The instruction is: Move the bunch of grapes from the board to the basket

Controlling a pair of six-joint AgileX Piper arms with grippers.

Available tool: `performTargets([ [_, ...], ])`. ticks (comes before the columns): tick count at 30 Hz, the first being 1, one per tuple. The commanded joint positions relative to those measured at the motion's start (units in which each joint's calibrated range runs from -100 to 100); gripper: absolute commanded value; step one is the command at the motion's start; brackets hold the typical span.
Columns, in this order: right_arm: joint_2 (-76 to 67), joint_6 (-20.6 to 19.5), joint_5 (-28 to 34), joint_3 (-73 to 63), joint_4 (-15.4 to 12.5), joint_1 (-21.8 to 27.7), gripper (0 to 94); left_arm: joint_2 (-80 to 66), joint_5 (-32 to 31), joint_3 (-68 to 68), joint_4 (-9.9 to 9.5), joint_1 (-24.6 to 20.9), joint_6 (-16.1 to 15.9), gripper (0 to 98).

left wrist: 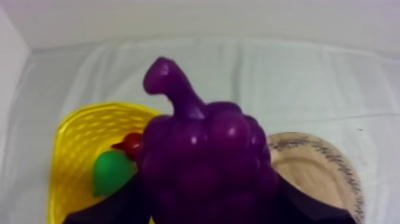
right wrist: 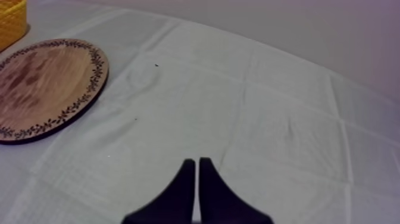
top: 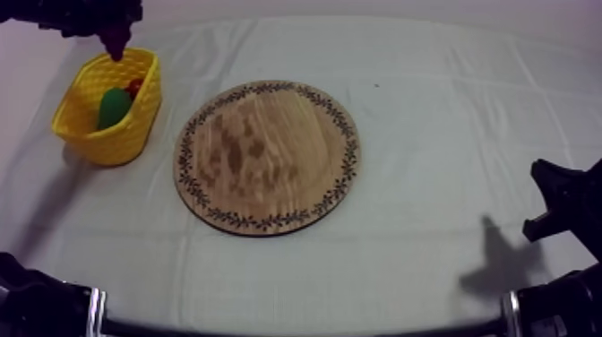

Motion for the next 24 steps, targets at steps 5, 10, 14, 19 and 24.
performTargets([
  [5, -0.01, -0.01, -0.03, -0.03, 0.01, -0.02, 0.4, 4.54, -1.26, 0.67, -1.58, -4.20, 0.13, 39.2],
  [10, -0.01, -0.01, -0.03, -0.03, 0.01, -0.02, 0.4, 10.00, -3.11, 0.64, -2.43, -6.63, 0.25, 39.8],
  [14, -0.01, -0.01, -0.03, -0.03, 0.01, -0.02, 0.4, 13.97, -5.01, 0.54, -2.70, -8.49, 0.04, 40.1],
  [19, -0.01, -0.01, -0.03, -0.03, 0.01, -0.02, 0.4, 17.23, -6.32, 1.36, -2.81, -9.66, -0.29, 40.2],
  [24, -0.01, -0.02, -0.03, -0.03, 0.01, -0.02, 0.4, 18.98, -6.55, 2.19, -2.60, -10.34, -0.89, 41.1],
])
